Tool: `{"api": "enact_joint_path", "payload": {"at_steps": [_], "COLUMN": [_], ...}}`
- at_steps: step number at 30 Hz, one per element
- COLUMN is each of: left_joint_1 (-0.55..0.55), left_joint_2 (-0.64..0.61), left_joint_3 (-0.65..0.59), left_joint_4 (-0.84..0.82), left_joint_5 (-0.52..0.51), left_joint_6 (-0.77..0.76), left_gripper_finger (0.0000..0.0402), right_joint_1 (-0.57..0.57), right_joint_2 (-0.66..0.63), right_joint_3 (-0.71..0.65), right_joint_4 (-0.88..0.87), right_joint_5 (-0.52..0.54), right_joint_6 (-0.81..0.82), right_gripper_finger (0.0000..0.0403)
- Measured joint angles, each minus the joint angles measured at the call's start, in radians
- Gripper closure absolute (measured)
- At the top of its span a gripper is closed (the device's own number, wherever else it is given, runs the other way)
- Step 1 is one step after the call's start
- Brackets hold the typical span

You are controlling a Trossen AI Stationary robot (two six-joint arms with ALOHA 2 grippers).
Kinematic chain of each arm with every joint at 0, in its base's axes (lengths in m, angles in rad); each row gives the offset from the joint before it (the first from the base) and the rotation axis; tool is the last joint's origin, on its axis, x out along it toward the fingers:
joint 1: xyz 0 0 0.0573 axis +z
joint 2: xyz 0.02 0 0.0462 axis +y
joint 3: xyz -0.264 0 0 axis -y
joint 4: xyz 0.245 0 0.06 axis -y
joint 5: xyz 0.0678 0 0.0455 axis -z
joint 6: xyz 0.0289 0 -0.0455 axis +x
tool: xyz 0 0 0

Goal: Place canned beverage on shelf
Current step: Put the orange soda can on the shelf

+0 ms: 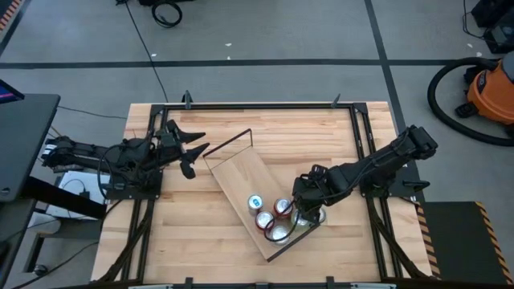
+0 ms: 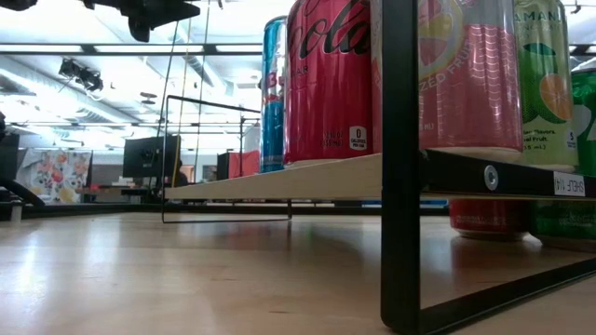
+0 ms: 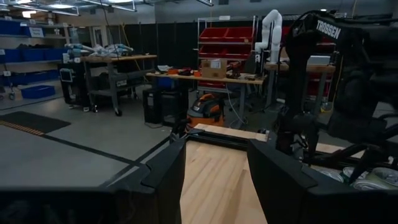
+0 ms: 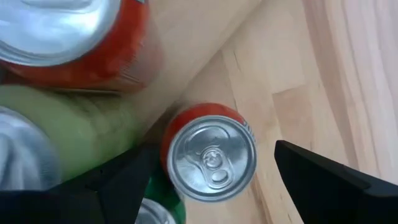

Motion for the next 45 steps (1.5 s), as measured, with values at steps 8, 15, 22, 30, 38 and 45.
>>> {"api": "enact_joint_path", "payload": {"at_steps": [8,15,22,30,38,45], "left_joint_1": [0.0,0.0,0.0,0.0,0.0,0.0], "left_joint_2": [0.0,0.0,0.0,0.0,0.0,0.0], "left_joint_3": [0.0,0.0,0.0,0.0,0.0,0.0], "left_joint_4": [0.0,0.0,0.0,0.0,-0.001,-0.001], "left_joint_5": [0.0,0.0,0.0,0.0,0.0,0.0], "left_joint_6": [0.001,0.002,0.002,0.003,0.003,0.003], "left_gripper_finger": [0.0219,0.0219,0.0219,0.0219,0.0219,0.0219], "right_joint_1": [-0.039,-0.072,-0.088,-0.088,-0.088,-0.098], "right_joint_2": [-0.002,-0.005,0.0,0.004,0.003,0.002], "right_joint_3": [-0.073,-0.093,-0.073,-0.029,-0.029,-0.028], "right_joint_4": [0.055,0.077,0.057,0.003,-0.057,-0.111], "right_joint_5": [-0.049,-0.081,-0.065,-0.006,0.004,0.066], "right_joint_6": [-0.015,-0.044,-0.068,-0.07,-0.046,-0.028], "right_gripper_finger": [0.0055,0.0055,0.0055,0.0055,0.0055,0.0055]}}
